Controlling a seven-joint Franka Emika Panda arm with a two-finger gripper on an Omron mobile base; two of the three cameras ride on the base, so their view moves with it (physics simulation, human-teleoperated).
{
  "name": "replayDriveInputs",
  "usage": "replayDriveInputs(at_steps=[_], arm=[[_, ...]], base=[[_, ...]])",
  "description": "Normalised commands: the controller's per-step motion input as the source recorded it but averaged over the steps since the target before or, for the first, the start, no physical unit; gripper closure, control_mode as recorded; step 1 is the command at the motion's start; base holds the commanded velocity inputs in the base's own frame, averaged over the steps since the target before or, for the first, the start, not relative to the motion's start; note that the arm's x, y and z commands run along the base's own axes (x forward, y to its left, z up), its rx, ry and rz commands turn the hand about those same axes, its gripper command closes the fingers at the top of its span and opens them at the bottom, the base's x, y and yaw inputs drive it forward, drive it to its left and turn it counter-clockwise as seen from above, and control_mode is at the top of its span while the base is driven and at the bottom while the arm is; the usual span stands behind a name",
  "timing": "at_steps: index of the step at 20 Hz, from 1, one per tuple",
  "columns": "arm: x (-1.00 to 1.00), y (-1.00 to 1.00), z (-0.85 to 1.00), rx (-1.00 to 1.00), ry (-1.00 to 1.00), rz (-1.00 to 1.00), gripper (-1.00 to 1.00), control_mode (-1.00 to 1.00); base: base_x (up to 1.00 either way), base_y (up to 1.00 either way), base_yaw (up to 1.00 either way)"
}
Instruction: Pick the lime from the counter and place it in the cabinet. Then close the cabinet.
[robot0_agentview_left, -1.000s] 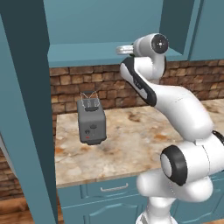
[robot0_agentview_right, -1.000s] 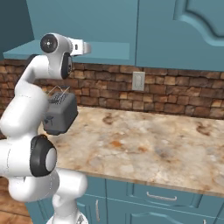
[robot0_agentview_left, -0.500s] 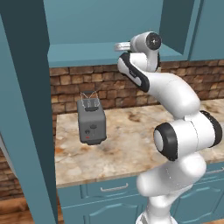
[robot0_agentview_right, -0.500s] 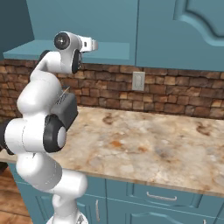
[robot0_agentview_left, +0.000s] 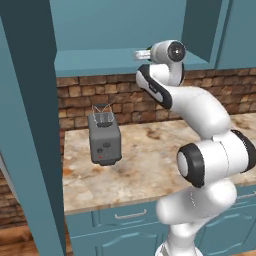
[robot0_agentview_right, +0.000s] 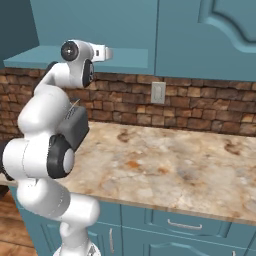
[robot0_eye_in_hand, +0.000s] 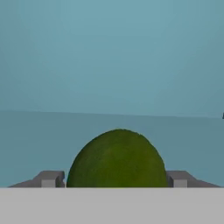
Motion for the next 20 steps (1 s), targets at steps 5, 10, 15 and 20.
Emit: replayDriveInputs(at_steps=[5, 10, 15, 20], arm=[[-0.38, 0.03, -0.1, -0.01, -0.06, -0.08, -1.0, -1.0], [-0.95, 0.17, -0.02, 0.0, -0.13, -0.01, -1.0, -1.0], [-1.0, 0.21, 0.01, -0.04, -0.05, 0.0, -1.0, -1.0], [-0.94, 0.18, -0.01, -0.15, 0.09, -0.02, -1.0, -1.0]], base=[[0.0, 0.0, 0.0], [0.0, 0.0, 0.0], [0.0, 0.0, 0.0], [0.0, 0.0, 0.0]])
